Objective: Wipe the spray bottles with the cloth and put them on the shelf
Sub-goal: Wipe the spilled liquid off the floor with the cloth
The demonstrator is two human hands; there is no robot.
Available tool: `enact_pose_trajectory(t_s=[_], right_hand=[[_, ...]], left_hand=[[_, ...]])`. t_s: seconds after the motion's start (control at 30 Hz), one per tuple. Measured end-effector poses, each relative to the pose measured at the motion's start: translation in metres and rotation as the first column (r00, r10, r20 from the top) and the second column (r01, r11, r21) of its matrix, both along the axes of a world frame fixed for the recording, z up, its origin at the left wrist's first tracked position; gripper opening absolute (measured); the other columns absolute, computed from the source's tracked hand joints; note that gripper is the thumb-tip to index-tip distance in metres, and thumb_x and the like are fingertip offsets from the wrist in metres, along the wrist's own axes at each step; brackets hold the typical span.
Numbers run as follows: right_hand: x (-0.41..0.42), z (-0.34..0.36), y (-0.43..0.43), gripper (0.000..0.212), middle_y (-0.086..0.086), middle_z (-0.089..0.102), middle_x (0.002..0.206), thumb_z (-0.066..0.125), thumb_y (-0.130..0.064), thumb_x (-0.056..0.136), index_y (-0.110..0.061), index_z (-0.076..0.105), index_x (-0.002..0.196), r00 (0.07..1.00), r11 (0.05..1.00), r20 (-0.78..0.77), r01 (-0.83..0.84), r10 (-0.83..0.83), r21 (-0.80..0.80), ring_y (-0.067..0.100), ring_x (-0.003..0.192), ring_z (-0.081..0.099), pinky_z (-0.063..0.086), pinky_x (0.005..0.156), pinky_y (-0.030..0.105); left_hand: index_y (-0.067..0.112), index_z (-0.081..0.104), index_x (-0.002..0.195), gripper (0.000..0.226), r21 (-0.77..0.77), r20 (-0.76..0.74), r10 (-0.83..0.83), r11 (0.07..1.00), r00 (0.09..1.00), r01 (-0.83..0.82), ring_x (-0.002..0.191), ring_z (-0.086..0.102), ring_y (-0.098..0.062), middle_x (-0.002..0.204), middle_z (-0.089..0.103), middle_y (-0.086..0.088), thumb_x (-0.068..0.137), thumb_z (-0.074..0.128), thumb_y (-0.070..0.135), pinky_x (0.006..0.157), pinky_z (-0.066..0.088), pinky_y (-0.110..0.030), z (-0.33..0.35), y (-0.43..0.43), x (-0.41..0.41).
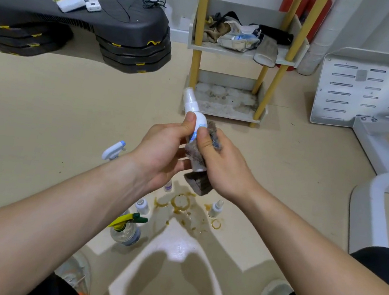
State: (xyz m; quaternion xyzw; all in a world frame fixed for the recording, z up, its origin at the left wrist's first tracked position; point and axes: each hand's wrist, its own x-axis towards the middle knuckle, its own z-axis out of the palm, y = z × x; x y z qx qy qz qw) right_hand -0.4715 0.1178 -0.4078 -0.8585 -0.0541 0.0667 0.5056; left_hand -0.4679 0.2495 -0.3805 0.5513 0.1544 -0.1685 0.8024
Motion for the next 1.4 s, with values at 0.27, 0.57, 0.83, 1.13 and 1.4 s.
enact_pose_trajectory(t_s=[0.27,0.57,0.83,1.13,1.4], right_hand=[[-0.007,0.003,0.008,0.082,0.002,0.031,0.163,0.037,-0.061,0.098,-0.026,0.000,0.162,0.986,0.977,0.129,-0.080,0.107,-0.199,0.021,0.146,0.035,0.035,0.115,0.039],[0.004,-0.010,0.005,0.089,0.000,0.043,0.155,0.020,-0.090,0.081,-0.045,0.011,0.157,0.999,1.000,0.039,-0.001,0.001,-0.011,0.021,0.140,0.045,0.038,0.114,0.044],[-0.011,-0.010,0.006,0.072,-0.016,0.053,0.140,0.023,-0.075,0.092,-0.044,0.012,0.156,0.996,0.998,0.057,-0.066,0.065,0.022,0.007,0.119,0.055,0.045,0.095,0.019],[0.006,0.005,0.006,0.050,0.000,0.073,0.105,0.043,-0.059,0.098,-0.025,0.049,0.135,0.962,0.853,-0.075,0.269,-0.264,0.448,0.015,0.092,0.073,0.058,0.085,0.042],[0.014,0.020,-0.011,0.035,0.013,0.070,0.084,0.084,-0.012,0.080,-0.007,0.062,0.106,0.896,0.580,-0.259,0.434,-0.362,0.689,0.032,0.077,0.072,0.062,0.077,0.054]], left_hand=[[0.013,0.072,0.116,0.044,0.032,-0.050,0.046,0.998,0.998,-0.044,0.074,0.073,-0.018,0.093,0.078,-0.002,0.105,0.045,0.045,0.060,0.058,-0.027,0.003,-0.004,0.000],[0.012,0.069,0.121,0.049,-0.004,0.006,-0.027,1.000,1.000,0.027,0.107,0.072,-0.026,0.113,0.075,-0.009,0.101,0.047,0.051,0.073,0.060,-0.035,-0.001,-0.003,-0.001],[0.006,0.070,0.108,0.035,-0.064,0.069,0.059,0.996,0.996,-0.054,0.067,0.069,-0.012,0.077,0.071,0.001,0.105,0.047,0.032,0.063,0.058,-0.024,0.006,0.004,0.002],[0.037,0.065,0.127,0.038,0.223,0.299,-0.296,0.946,0.907,0.235,0.088,0.068,-0.015,0.109,0.073,-0.003,0.100,0.055,0.012,0.074,0.052,-0.033,-0.006,-0.005,-0.012],[0.017,0.069,0.120,0.035,0.341,0.270,-0.311,0.916,0.911,0.212,0.083,0.072,-0.012,0.112,0.074,-0.007,0.087,0.076,0.009,0.065,0.054,-0.022,-0.018,-0.012,-0.015]])
